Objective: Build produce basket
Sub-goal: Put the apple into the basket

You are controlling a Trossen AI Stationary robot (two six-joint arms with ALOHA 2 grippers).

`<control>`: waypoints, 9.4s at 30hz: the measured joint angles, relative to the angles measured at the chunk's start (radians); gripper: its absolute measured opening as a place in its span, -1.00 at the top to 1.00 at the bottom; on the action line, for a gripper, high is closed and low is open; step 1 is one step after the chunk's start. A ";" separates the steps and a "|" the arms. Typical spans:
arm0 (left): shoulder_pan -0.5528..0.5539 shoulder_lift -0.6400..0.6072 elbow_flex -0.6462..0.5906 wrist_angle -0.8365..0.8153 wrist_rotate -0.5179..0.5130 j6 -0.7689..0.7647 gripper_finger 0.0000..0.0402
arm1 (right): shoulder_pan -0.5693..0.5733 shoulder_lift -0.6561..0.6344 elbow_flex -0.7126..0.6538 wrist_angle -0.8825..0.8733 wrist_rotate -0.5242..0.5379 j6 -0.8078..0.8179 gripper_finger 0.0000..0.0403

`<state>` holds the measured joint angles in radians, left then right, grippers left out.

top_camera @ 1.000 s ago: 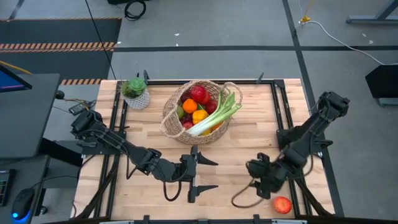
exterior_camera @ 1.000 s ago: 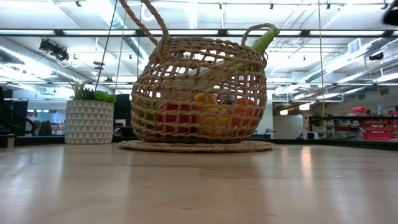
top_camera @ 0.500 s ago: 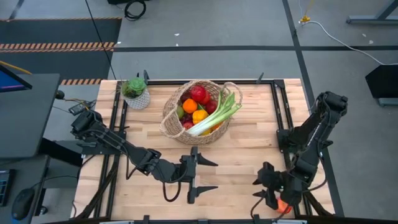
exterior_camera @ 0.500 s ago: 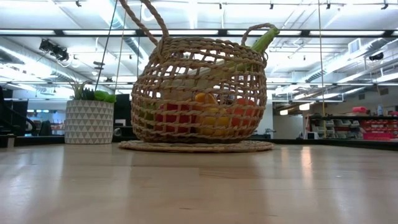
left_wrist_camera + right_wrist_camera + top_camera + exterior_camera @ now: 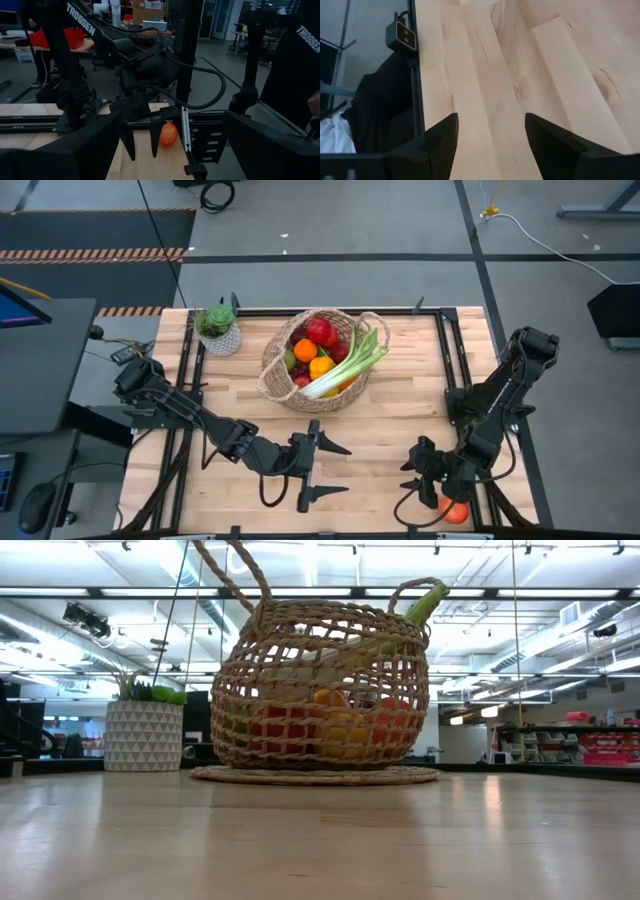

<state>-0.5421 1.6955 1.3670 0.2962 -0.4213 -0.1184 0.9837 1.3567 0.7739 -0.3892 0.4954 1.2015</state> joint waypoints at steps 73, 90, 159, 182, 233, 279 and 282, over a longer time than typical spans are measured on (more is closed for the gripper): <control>0.120 0.213 0.002 0.383 0.207 0.113 -0.76 | 0.061 0.020 0.028 -0.033 -0.711 0.159 -0.17; 0.073 0.216 0.002 0.342 0.227 0.087 -0.76 | 0.078 -0.016 0.048 -0.224 -0.899 0.533 -0.17; -0.136 0.216 0.002 0.345 0.126 -0.009 -0.76 | 0.092 0.126 0.049 0.029 -0.997 0.703 -0.12; -0.140 0.214 0.003 0.341 0.122 -0.005 -0.76 | 0.129 0.268 0.096 0.214 -0.897 0.386 -0.01; -0.146 0.216 0.003 -0.001 0.152 0.049 -0.76 | -0.241 0.417 0.095 0.233 -0.453 0.034 -0.01; -0.079 0.421 0.002 -0.255 -0.294 -0.545 -0.76 | -0.294 0.426 0.094 0.345 0.036 -0.484 -0.01; -0.067 0.440 0.003 -0.253 -0.309 -0.504 -0.76 | -0.294 0.426 0.094 0.344 0.017 -0.500 -0.01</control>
<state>-0.6087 2.1351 1.3697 0.0433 -0.7299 -0.6223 0.6895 1.7832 0.8677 -0.0456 0.5119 0.7013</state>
